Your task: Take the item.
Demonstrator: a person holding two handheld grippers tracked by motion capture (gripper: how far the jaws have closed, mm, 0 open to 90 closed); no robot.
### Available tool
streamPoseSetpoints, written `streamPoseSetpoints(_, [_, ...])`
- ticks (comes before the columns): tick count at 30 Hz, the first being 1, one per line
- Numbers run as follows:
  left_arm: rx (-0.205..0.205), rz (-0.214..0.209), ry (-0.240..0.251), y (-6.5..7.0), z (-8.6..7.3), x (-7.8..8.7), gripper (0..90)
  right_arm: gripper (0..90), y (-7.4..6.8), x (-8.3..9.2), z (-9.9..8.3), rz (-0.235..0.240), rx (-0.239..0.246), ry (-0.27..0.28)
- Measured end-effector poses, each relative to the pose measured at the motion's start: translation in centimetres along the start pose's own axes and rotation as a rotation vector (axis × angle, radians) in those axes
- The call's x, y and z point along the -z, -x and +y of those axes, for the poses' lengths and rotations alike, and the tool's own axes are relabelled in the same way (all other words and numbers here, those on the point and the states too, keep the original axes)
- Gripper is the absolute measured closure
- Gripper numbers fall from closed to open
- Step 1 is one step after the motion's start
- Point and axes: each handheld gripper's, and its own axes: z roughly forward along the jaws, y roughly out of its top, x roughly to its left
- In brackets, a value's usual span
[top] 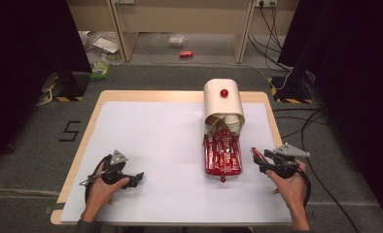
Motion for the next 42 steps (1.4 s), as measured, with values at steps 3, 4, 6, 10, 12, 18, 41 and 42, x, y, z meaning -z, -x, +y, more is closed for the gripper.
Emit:
streamPoseSetpoints(3, [0.0,-0.001,-0.001,0.0,0.0,0.0,0.0,46.8,-0.2,0.2,-0.1,0.004,0.007,0.001])
streamPoseSetpoints(4, [0.0,-0.001,-0.001,0.0,0.0,0.0,0.0,46.8,-0.2,0.2,-0.1,0.004,0.007,0.001])
streamPoseSetpoints(6, [-0.001,0.0,-0.001,0.0,0.0,0.0,0.0,46.1,-0.4,0.3,-0.1,0.005,0.006,0.003])
streamPoseSetpoints(10, [0.0,-0.001,-0.001,0.0,0.0,0.0,0.0,45.1,-0.8,0.6,-0.3,0.004,0.008,0.009])
streamPoseSetpoints(12, [0.0,0.0,0.0,0.0,0.0,0.0,0.0,44.2,-0.9,0.8,-0.4,0.007,0.009,0.005])
streamPoseSetpoints(18, [-0.001,0.0,-0.001,0.0,0.0,0.0,0.0,42.2,-1.2,1.4,-1.2,0.004,0.015,0.014])
streamPoseSetpoints(41, [0.002,-0.001,0.0,0.0,0.0,0.0,0.0,41.4,-3.6,2.0,-2.7,0.06,0.058,0.022])
streamPoseSetpoints(42, [0.002,-0.001,0.0,0.0,0.0,0.0,0.0,41.4,-3.6,2.0,-2.7,0.06,0.058,0.022])
